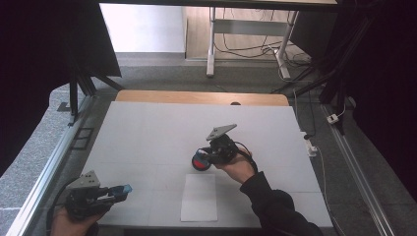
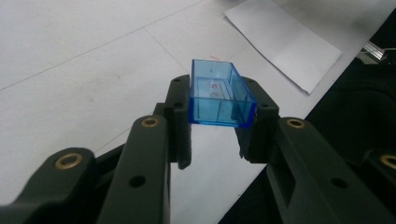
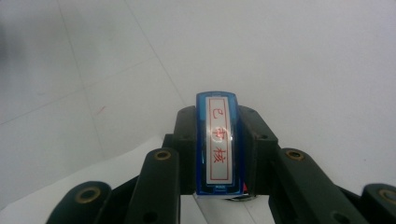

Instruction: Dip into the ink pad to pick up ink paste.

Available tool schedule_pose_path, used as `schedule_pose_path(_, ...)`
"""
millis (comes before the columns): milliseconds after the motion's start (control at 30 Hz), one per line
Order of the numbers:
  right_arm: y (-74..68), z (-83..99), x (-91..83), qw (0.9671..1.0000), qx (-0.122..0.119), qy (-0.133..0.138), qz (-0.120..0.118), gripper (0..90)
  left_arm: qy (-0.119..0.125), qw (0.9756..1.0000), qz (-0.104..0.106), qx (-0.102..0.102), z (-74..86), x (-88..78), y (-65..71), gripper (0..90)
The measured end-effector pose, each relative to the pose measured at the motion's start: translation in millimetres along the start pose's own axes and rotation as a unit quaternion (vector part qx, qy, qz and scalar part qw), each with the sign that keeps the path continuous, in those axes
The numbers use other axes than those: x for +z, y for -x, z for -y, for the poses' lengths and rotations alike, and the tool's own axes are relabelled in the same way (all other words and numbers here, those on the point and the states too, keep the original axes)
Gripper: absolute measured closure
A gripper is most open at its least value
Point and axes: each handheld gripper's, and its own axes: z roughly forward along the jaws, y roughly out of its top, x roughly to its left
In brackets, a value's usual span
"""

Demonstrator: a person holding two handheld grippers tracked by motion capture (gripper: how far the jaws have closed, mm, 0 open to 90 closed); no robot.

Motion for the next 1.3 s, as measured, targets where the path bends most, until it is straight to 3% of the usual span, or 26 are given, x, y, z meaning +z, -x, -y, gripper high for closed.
schedule_pose_path(400, -18.7, 2.0, -23.6, 0.9994, -0.019, 0.023, -0.016, 71.7, 0.000, 1.0000, 0.002, -0.001, 0.1, -0.3, -0.2, 67.8)
schedule_pose_path(600, -26.3, 7.8, -32.8, 0.9991, -0.015, 0.031, -0.024, 71.6, 0.001, 1.0000, 0.002, -0.001, 0.1, -0.3, 0.0, 67.8)
schedule_pose_path(1300, -53.6, 21.9, -43.5, 0.9983, -0.030, 0.032, -0.037, 71.6, 0.000, 1.0000, 0.001, 0.004, -0.1, -0.1, 0.5, 67.8)
